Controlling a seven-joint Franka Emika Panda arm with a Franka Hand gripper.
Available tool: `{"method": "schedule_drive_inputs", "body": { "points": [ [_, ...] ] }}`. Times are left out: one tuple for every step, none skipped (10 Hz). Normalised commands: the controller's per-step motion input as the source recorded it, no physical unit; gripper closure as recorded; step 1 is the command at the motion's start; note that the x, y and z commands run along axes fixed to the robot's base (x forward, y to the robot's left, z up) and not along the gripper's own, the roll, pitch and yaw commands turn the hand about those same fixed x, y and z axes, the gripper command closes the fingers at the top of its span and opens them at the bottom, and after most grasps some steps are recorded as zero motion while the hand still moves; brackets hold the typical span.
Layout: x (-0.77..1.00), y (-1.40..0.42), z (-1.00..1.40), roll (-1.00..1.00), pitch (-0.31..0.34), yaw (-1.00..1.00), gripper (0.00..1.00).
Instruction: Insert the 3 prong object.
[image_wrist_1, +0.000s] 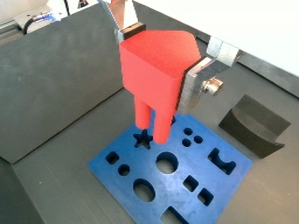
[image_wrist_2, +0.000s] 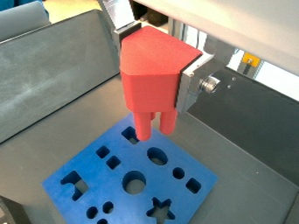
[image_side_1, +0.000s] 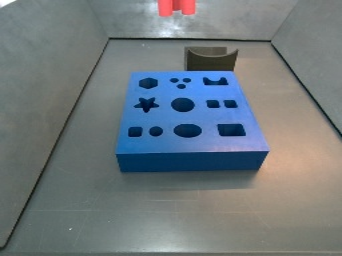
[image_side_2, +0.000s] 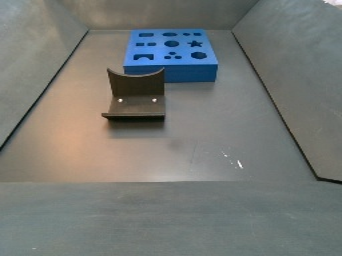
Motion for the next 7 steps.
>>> {"method": "schedule_drive_inputs", "body": {
  "points": [
    [0.25, 0.18, -0.56, 0.16, 0.000, -0.16, 1.00],
    [0.11, 0.45, -0.72, 0.12, -0.146, -0.28, 1.00],
    [0.07, 0.44, -0.65, 0.13, -0.080, -0.40, 1.00],
    [0.03, 0.41, -0.63, 0.13, -0.093, -0.45, 1.00],
    [0.00, 0.41, -0.63, 0.12, -0.114, -0.45, 1.00],
    [0.00, 0.40, -0.60, 0.11, -0.146, -0.46, 1.00],
    [0.00, 0.40, -0.58, 0.10, -0.161, -0.45, 1.00]
  ]
}}
